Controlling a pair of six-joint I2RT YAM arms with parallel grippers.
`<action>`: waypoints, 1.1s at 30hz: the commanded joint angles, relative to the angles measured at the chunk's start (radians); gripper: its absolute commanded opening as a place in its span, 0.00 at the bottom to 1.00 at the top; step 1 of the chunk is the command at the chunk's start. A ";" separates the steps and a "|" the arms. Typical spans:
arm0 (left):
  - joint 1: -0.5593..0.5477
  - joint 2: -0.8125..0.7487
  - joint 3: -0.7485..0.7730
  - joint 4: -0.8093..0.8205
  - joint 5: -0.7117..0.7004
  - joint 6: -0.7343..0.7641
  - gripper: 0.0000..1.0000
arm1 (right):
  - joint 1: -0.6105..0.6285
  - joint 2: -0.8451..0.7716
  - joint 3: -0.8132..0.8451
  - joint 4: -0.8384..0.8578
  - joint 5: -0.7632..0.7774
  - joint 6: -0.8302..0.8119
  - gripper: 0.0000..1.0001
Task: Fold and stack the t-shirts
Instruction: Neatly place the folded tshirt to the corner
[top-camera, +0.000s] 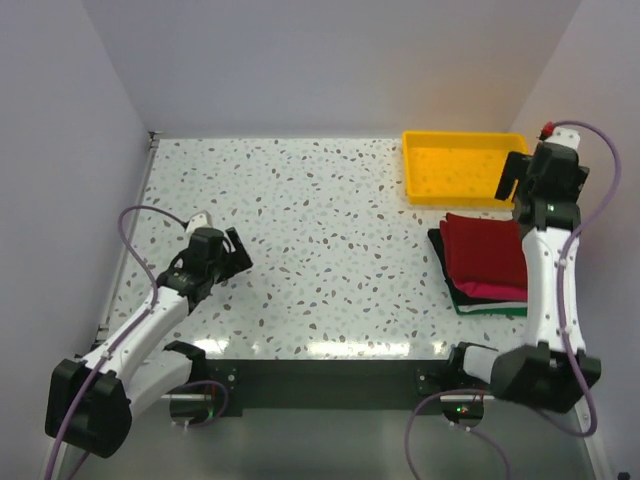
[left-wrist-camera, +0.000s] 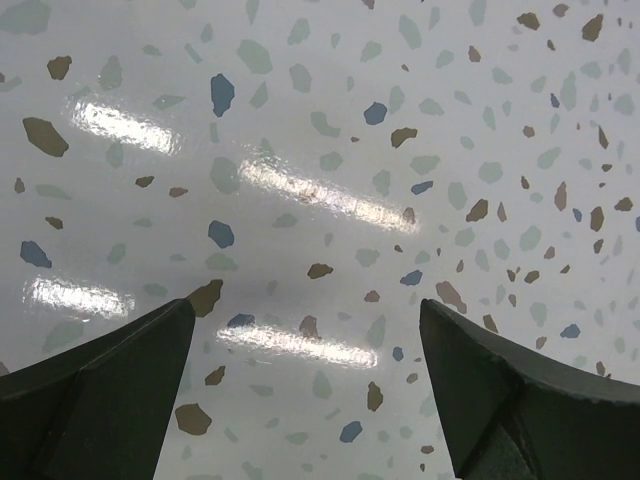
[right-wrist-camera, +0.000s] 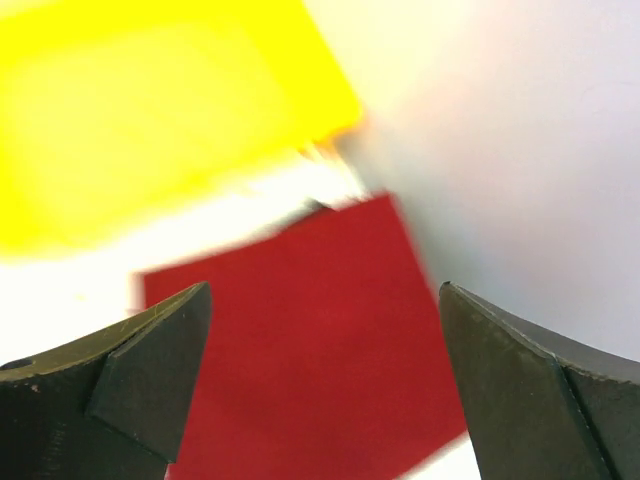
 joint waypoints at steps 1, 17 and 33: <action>0.009 -0.065 0.075 -0.033 -0.011 -0.004 1.00 | -0.003 -0.189 -0.132 0.202 -0.276 0.304 0.99; 0.010 -0.248 0.359 -0.276 -0.242 -0.010 1.00 | 0.000 -0.516 -0.688 0.568 -1.030 0.649 0.99; 0.009 -0.300 0.333 -0.311 -0.273 -0.052 1.00 | -0.001 -0.573 -0.718 0.553 -1.093 0.589 0.99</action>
